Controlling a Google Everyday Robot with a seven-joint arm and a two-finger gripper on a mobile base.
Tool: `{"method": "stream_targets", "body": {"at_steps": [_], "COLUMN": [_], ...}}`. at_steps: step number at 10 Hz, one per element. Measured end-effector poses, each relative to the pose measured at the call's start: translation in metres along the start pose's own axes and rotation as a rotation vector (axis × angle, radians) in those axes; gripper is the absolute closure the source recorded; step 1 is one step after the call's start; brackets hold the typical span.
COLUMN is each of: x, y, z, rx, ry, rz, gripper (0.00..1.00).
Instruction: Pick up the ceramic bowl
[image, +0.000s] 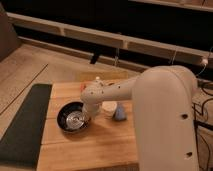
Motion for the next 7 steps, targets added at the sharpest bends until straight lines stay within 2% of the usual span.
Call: {"method": "stream_targets", "body": {"at_steps": [1, 2, 7], "x": [-0.010, -0.028, -0.043], "y": [-0.003, -0.012, 0.008], "z": [-0.014, -0.041, -0.101], "rx": [0.008, 0.031, 0.047], "ry": [-0.040, -0.117, -0.257], "rz": [0.017, 0.027, -0.031], "gripper": [1.00, 1.00, 1.00]}}
